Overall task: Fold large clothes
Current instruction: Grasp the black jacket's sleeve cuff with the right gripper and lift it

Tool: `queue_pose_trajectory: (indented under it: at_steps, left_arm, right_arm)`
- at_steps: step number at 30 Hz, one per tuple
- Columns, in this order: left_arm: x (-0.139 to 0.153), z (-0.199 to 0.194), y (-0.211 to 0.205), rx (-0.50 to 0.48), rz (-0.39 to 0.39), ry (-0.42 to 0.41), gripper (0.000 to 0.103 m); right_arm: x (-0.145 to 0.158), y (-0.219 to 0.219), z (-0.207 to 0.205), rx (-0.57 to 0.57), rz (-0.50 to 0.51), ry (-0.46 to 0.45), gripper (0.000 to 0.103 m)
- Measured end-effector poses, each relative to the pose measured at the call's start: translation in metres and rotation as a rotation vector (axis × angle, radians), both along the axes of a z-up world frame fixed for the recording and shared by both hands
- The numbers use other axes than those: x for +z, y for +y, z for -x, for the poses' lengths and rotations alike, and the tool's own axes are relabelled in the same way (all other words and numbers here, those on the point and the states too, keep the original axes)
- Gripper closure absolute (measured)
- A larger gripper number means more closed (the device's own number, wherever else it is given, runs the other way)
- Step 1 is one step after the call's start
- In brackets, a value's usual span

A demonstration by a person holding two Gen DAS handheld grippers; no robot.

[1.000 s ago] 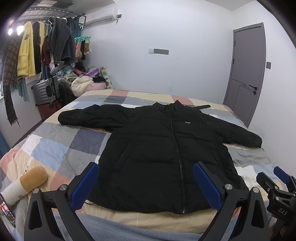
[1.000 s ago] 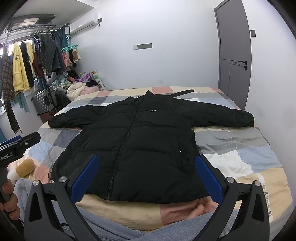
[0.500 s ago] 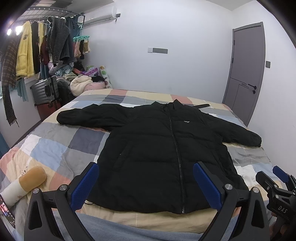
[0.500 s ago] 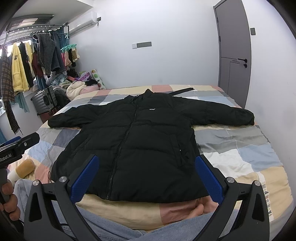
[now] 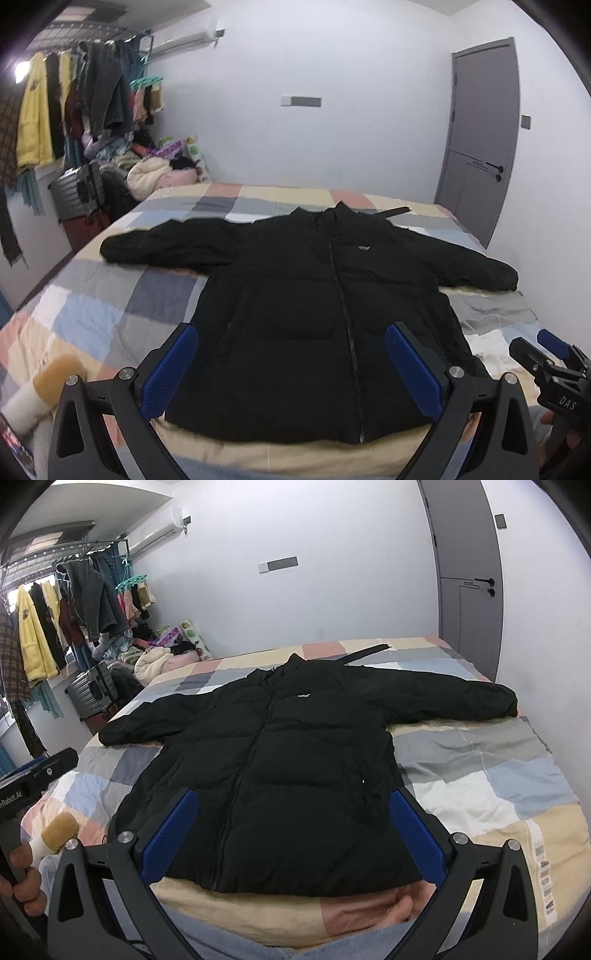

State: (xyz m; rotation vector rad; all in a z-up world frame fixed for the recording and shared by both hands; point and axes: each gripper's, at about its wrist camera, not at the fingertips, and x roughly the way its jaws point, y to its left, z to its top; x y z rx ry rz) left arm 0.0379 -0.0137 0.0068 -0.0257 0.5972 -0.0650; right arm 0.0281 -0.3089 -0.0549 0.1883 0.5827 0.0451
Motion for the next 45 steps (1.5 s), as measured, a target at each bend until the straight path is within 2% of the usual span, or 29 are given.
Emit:
queue_pose_trajectory:
  at_steps: [5,10,13,15,17,19,23,27,30,32,36,38,43,45]
  left_arm:
    - [0.009,-0.025,-0.005,-0.058,-0.001,-0.02,0.0]
    - [0.006,-0.06,-0.001,-0.07,-0.008,-0.049,0.0]
    - [-0.01,-0.079,0.01,-0.057,0.036,-0.027,0.0]
    - [-0.024,-0.085,0.016,-0.029,0.031,-0.021,0.0]
    - [-0.039,-0.09,0.022,0.011,0.006,-0.019,0.0]
    - [-0.047,-0.094,0.03,0.035,0.022,-0.025,0.0]
    - [-0.063,-0.106,0.047,0.058,0.108,-0.01,0.0]
    - [-0.08,-0.116,0.052,0.064,0.089,-0.002,0.0]
    - [-0.095,-0.121,0.055,0.07,0.07,0.015,0.0]
    - [-0.103,-0.124,0.057,0.084,0.076,0.026,0.0]
    - [-0.117,-0.14,0.059,0.09,0.099,0.066,0.0]
    - [-0.12,-0.144,0.057,0.093,0.088,0.064,0.0]
    - [-0.126,-0.152,0.047,0.091,0.075,0.051,0.0]
    - [-0.127,-0.155,0.042,0.095,0.06,0.042,0.0]
  right_arm:
    - [0.006,-0.024,-0.017,-0.014,-0.037,-0.057,0.0]
    - [0.016,-0.043,-0.038,-0.033,0.022,-0.1,0.0]
    - [0.018,-0.062,-0.057,-0.048,0.026,-0.118,0.0]
    - [0.018,-0.079,-0.067,-0.044,0.006,-0.17,0.0]
    - [0.016,-0.098,-0.073,-0.088,-0.011,-0.225,0.0]
    - [0.009,-0.116,-0.084,-0.125,-0.018,-0.245,0.0]
    - [-0.014,-0.151,-0.12,-0.195,-0.036,-0.188,0.0]
    - [-0.042,-0.188,-0.153,-0.22,-0.019,-0.15,0.0]
    - [-0.066,-0.225,-0.174,-0.238,-0.096,-0.094,0.006]
    - [-0.083,-0.262,-0.185,-0.298,-0.177,-0.062,0.008]
    - [-0.115,-0.317,-0.204,-0.397,-0.281,0.027,0.029]
    - [-0.134,-0.347,-0.21,-0.458,-0.355,0.047,0.03]
    - [-0.18,-0.41,-0.212,-0.595,-0.543,-0.006,0.03]
    - [-0.19,-0.424,-0.219,-0.625,-0.551,-0.021,0.03]
